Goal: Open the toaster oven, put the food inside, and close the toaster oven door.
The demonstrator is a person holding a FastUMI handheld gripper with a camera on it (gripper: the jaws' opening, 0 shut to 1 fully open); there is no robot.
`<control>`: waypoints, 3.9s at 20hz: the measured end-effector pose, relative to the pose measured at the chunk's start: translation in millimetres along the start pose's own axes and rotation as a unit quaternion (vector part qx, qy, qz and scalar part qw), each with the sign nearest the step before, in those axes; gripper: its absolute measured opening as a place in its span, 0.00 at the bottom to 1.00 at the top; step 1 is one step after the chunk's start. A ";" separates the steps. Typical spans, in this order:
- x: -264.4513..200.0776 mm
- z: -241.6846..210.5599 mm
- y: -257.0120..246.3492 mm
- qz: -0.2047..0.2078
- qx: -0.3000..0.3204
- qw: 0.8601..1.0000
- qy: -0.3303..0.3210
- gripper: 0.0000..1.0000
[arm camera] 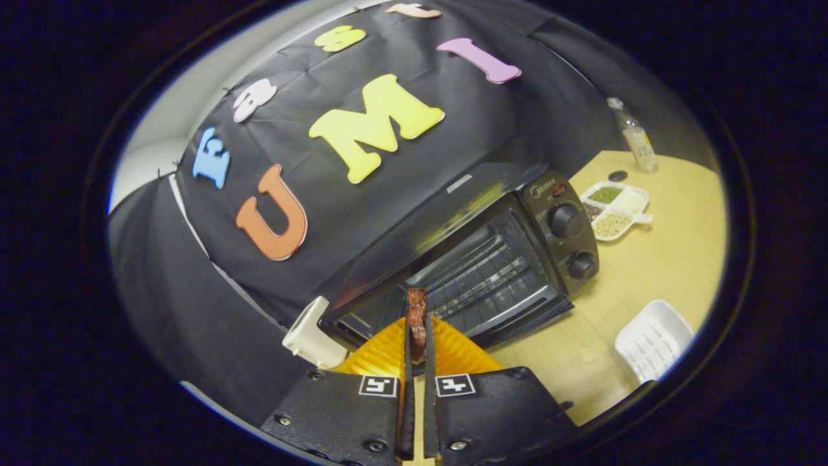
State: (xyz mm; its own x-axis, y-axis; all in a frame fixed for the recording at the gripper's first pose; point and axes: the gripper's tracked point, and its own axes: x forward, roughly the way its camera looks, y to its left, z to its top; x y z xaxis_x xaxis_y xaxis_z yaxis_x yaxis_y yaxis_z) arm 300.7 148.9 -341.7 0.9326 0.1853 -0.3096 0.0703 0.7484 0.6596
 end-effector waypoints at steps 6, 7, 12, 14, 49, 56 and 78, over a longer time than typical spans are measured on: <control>54.0 0.1 -22.4 -0.010 0.040 0.999 -0.035 0.08; 60.2 -0.8 -26.9 -0.016 0.032 0.999 -0.037 0.08; 74.2 -3.7 -40.2 -0.029 0.010 0.999 -0.036 0.12; 73.8 -3.1 -43.8 -0.038 -0.003 0.999 -0.038 0.13; -105.9 -135.4 -102.0 -0.129 -0.300 0.937 0.121 0.99; -99.5 -139.4 -107.6 -0.150 -0.308 0.930 0.134 0.99; -71.1 -25.5 -14.3 -0.116 -0.396 0.911 -0.015 0.99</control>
State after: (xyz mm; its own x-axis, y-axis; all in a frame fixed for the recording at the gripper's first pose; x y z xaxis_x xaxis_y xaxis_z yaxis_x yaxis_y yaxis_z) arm 224.3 141.3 -346.6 0.9350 -0.0444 -0.3517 0.0000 0.9921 -0.1252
